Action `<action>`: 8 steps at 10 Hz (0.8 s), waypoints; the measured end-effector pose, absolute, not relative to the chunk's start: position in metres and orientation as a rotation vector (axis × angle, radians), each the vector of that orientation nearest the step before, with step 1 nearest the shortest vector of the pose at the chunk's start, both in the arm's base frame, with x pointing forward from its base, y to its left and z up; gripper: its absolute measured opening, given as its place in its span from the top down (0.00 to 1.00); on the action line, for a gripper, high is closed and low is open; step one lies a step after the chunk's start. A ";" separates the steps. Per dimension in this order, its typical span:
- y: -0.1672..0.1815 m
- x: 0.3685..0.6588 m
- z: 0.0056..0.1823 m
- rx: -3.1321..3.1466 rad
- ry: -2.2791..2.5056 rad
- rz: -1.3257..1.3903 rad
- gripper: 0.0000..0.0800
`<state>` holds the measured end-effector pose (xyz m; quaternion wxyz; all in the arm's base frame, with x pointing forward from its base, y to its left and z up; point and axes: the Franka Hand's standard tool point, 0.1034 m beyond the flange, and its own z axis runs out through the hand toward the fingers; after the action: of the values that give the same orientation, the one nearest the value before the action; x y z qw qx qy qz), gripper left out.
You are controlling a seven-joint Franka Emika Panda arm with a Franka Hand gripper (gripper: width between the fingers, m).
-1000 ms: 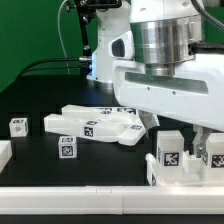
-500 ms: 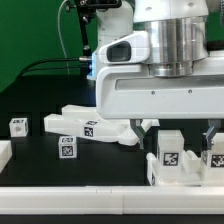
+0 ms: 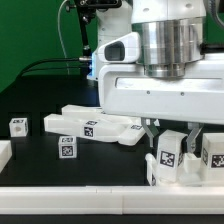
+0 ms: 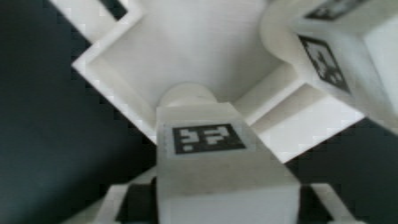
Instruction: Assemble chair
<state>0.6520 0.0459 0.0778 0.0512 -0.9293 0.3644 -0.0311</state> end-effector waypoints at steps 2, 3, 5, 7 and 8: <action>0.042 0.652 0.077 -2.650 1.474 -0.078 0.63; 0.043 0.652 0.077 -2.519 1.674 -0.062 0.63; 0.042 0.651 0.076 -2.235 1.998 -0.043 0.63; 0.042 0.651 0.076 -2.257 1.975 -0.044 0.63; 0.043 0.650 0.077 -2.365 1.862 -0.044 0.63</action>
Offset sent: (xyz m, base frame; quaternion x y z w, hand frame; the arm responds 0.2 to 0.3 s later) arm 0.0032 0.0039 -0.0046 0.0617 0.0273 0.3934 0.9169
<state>0.6500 0.0426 0.0772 0.0658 -0.7839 0.6172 -0.0146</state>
